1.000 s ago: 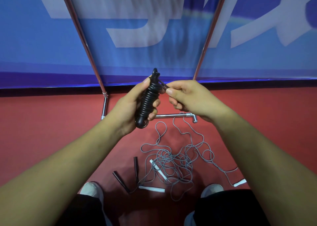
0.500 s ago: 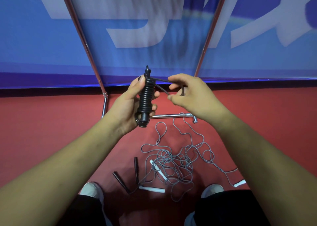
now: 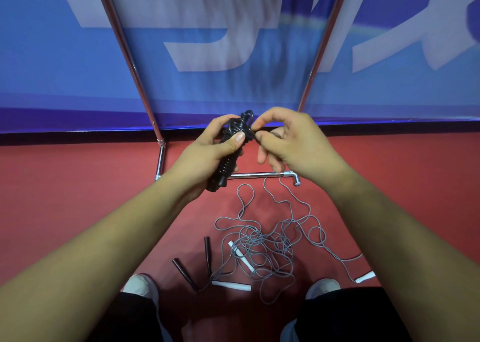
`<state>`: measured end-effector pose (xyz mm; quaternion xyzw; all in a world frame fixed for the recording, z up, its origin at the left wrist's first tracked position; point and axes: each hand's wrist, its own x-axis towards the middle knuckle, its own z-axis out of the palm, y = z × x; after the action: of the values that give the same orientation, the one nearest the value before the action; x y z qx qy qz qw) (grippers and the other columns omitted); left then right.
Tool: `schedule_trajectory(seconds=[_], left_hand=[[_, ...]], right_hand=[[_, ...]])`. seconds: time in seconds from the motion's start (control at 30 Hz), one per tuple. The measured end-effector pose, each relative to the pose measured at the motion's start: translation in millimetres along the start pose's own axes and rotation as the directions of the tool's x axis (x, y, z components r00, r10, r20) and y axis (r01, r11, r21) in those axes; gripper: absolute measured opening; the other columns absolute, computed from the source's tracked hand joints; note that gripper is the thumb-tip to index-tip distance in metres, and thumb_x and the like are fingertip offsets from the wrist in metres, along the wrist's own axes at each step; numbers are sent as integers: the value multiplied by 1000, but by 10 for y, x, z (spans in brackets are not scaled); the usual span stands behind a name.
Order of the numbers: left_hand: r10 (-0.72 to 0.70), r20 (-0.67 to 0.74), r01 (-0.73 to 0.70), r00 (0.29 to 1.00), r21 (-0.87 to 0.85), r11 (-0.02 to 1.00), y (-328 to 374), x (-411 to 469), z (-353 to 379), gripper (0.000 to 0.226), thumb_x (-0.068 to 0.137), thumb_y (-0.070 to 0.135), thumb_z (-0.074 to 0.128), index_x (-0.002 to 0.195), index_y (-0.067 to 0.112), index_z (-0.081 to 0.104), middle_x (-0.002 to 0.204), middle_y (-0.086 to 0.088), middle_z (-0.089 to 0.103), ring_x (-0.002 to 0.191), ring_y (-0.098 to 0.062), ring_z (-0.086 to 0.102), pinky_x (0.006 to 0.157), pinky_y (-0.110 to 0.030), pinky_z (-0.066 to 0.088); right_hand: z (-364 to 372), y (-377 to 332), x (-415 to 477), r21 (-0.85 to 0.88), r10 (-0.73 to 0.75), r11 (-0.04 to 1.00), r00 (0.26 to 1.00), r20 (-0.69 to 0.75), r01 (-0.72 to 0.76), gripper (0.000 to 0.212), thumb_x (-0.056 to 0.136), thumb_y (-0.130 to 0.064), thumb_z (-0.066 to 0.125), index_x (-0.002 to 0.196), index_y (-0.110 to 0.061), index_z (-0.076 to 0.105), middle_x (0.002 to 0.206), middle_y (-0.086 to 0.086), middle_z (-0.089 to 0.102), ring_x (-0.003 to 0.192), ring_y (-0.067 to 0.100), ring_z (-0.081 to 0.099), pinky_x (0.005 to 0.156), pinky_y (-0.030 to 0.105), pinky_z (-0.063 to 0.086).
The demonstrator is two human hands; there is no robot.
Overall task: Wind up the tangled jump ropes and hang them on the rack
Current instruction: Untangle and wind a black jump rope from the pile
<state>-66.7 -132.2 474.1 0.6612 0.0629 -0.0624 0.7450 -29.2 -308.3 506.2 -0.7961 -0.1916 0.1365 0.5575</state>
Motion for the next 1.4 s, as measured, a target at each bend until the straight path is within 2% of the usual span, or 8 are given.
schedule_trajectory(seconds=[0.2, 0.3, 0.43, 0.53, 0.67, 0.87, 1.07, 1.4], left_hand=[[7, 8, -7, 1000, -37, 999, 14, 2, -3, 29, 101, 22, 55, 129, 24, 54, 96, -14, 56, 70, -23, 55, 56, -26, 50], [-6, 9, 7, 1000, -74, 997, 30, -11, -5, 32, 101, 21, 54, 133, 21, 52, 100, -13, 55, 72, -22, 55, 54, -25, 51], [-67, 54, 76, 996, -187, 979, 34, -39, 13, 32, 98, 27, 55, 129, 23, 54, 95, -7, 57, 73, -20, 56, 53, -26, 52], [-85, 84, 102, 993, -230, 968, 39, -44, 24, 25, 100, 31, 51, 124, 26, 55, 90, -5, 58, 71, -21, 56, 53, -28, 53], [-75, 95, 96, 993, -239, 966, 52, -49, 28, 26, 99, 29, 51, 125, 25, 53, 93, -6, 58, 72, -20, 56, 52, -27, 52], [-49, 117, 70, 992, -181, 981, -6, -64, 71, 38, 92, 29, 56, 129, 24, 52, 97, -14, 60, 67, -15, 62, 56, -27, 53], [21, 113, 0, 993, -177, 984, -24, -35, 66, 44, 97, 36, 59, 136, 20, 50, 105, -6, 59, 92, -16, 58, 70, -33, 54], [-18, 51, 27, 999, -176, 984, 15, -11, 57, 33, 106, 33, 45, 134, 18, 52, 102, -1, 57, 82, -12, 59, 70, -33, 56]], right_hand=[[28, 28, 22, 412, -68, 911, 995, 73, 32, 22, 94, 8, 55, 116, 5, 56, 79, 17, 66, 61, 24, 64, 62, 29, 54], [31, 34, 17, 384, -102, 921, 992, 79, 64, 24, 98, 6, 50, 121, 1, 56, 84, 20, 65, 66, 26, 67, 68, 31, 56], [35, 50, 48, 4, -186, 983, 981, -65, 186, 32, 88, 0, 69, 115, -16, 67, 99, 7, 54, 66, 11, 59, 71, 27, 55], [49, 15, 42, 137, -227, 962, 969, -92, 238, 36, 85, 9, 67, 116, -11, 65, 107, 12, 58, 67, 10, 61, 70, 26, 54], [55, -18, 50, 375, -171, 906, 980, -97, 196, 40, 82, 15, 66, 114, -8, 64, 93, 13, 67, 66, 16, 61, 64, 28, 54], [121, -58, 50, 323, -76, 939, 989, -129, 114, 22, 78, 10, 73, 98, 0, 70, 73, 12, 65, 46, 16, 56, 48, 26, 48], [61, -73, 52, 288, -57, 952, 986, -155, 100, 8, 80, 1, 76, 78, -4, 70, 51, 3, 62, 46, 12, 54, 53, 21, 47], [10, -26, 22, 419, -56, 907, 998, 36, 36, 19, 101, 1, 48, 110, 3, 65, 106, 17, 71, 104, 26, 71, 97, 32, 54]])
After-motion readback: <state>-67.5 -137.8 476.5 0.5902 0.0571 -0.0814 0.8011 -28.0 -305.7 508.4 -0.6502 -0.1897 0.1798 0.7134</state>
